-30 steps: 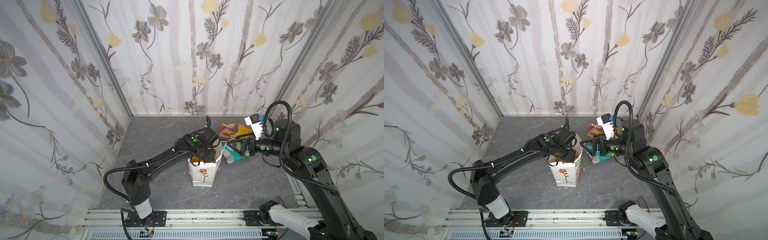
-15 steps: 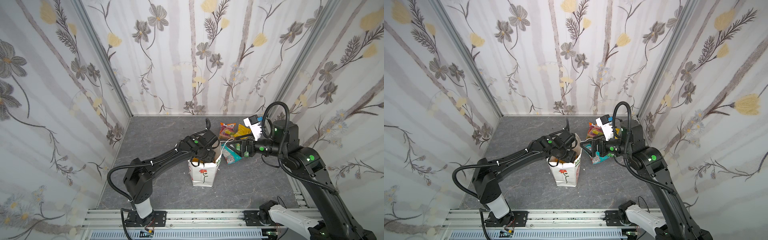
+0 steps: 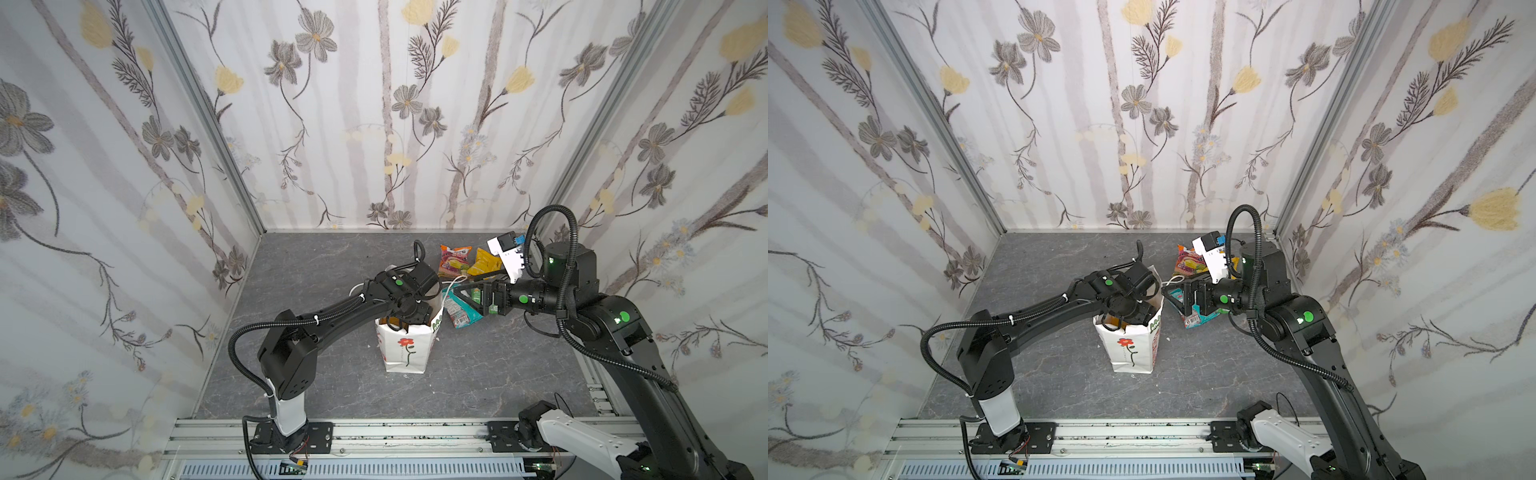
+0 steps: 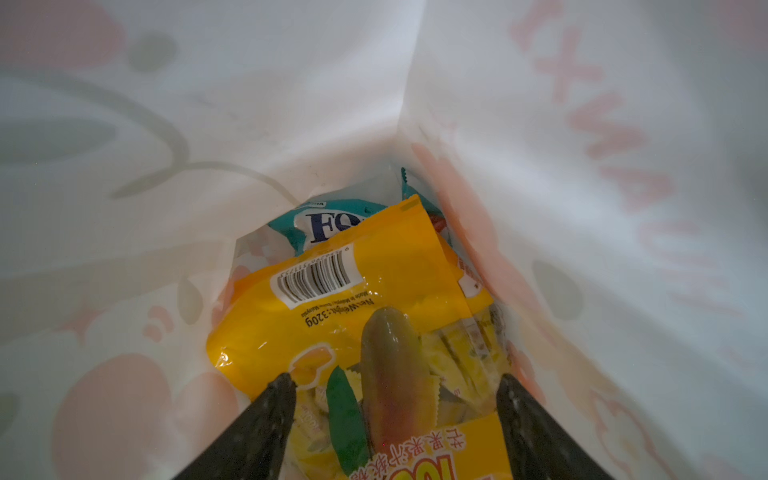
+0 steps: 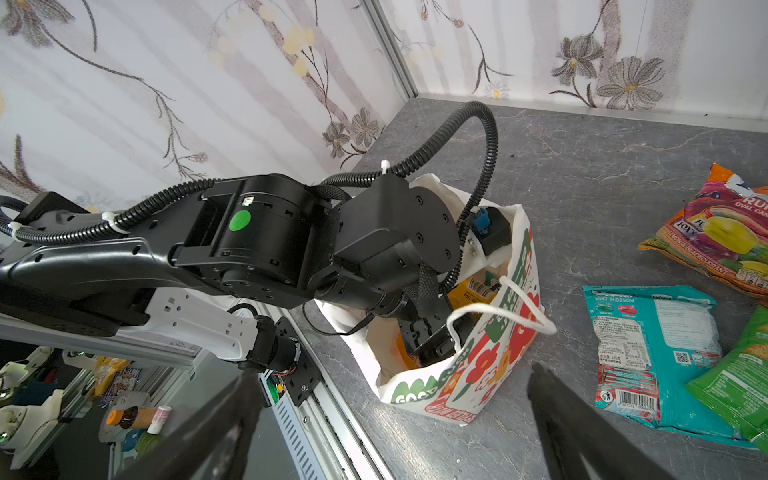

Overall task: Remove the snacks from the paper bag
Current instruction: 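Reach the left gripper deep into the bag and close on the yellow pack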

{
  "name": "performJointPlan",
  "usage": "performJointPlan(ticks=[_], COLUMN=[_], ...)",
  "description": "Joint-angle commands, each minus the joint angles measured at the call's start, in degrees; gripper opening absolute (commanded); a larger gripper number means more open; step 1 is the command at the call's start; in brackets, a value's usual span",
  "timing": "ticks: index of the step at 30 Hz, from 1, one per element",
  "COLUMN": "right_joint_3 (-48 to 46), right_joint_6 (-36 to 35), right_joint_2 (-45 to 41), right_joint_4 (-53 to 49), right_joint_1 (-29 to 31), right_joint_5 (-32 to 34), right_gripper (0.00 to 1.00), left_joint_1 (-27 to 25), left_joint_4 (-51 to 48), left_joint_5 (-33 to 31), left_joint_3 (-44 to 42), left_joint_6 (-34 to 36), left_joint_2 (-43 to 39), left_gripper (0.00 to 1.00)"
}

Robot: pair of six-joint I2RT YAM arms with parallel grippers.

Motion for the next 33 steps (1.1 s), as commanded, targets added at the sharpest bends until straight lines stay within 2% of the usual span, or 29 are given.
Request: performJointPlan(ticks=[1,6,13,20,24,33], right_joint_3=[0.3,0.2,-0.8,-1.0,-1.1,-1.3], right_joint_6=[-0.9,-0.9,-1.9,-1.8,-1.7,-1.4], right_joint_2=[-0.2,-0.1,-0.5,-0.5,-0.3,-0.5], right_joint_4=[1.5,1.6,0.3,0.4,0.4,0.5], right_joint_1=[0.0,0.0,0.0,-0.1,-0.1,-0.1], right_joint_5=[0.7,0.7,2.1,2.4,2.3,2.7], right_gripper=[0.99,0.99,0.99,0.99,0.99,0.99], left_joint_1=[0.1,0.2,0.2,0.2,0.3,0.3], left_joint_4=[0.8,1.1,4.0,6.8,7.6,7.8], left_joint_5=[0.8,-3.4,-5.0,-2.7,-2.7,-1.9], left_joint_3=[-1.1,-1.6,-4.1,-7.6,-8.5,-8.4], left_joint_6=[0.2,-0.4,-1.2,-2.7,-3.2,-3.6], left_joint_2=[-0.6,1.1,3.8,5.3,5.9,5.5], left_gripper=[0.81,0.91,0.91,0.88,0.79,0.41])
